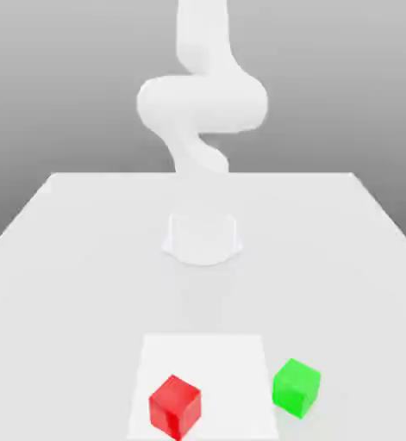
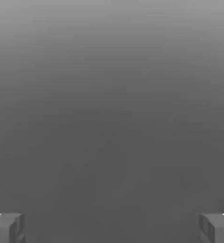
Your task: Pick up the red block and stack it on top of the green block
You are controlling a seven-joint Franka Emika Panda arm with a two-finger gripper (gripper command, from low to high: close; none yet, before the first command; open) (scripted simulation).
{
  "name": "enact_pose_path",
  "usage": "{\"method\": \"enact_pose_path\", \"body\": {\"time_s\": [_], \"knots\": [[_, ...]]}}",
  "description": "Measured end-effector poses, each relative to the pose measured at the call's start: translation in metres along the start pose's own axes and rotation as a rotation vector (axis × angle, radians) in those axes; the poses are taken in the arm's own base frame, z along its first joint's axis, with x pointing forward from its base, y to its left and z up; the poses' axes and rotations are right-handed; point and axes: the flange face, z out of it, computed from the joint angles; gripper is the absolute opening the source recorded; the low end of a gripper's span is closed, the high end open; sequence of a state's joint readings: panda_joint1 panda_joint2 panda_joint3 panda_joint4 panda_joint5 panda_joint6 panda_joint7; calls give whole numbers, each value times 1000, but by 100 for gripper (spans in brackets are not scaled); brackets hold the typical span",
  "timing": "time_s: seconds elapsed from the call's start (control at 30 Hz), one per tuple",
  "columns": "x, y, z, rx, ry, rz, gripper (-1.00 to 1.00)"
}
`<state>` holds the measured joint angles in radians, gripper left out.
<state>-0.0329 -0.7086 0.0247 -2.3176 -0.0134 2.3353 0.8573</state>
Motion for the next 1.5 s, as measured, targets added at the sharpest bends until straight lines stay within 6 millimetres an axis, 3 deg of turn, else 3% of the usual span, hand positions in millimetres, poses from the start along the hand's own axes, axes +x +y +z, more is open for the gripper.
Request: {"method": "enact_pose_path", "body": {"time_s": [0.23, 0.5, 0.7, 0.8, 0.97, 1.0, 1.23, 1.4, 1.5], "knots": [[-12, 23, 142, -204, -83, 136, 0], [-51, 87, 282, -413, -188, 297, 0], [-98, 152, 364, -558, -277, 429, 0], [-130, 184, 397, -626, -327, 494, 0], [-163, 219, 445, -648, -344, 518, 0], [-168, 224, 452, -649, -344, 518, -100], [-168, 224, 453, -648, -343, 518, -100], [-146, 196, 412, -648, -344, 517, -100], [-187, 150, 389, -640, -356, 503, -100]]}}
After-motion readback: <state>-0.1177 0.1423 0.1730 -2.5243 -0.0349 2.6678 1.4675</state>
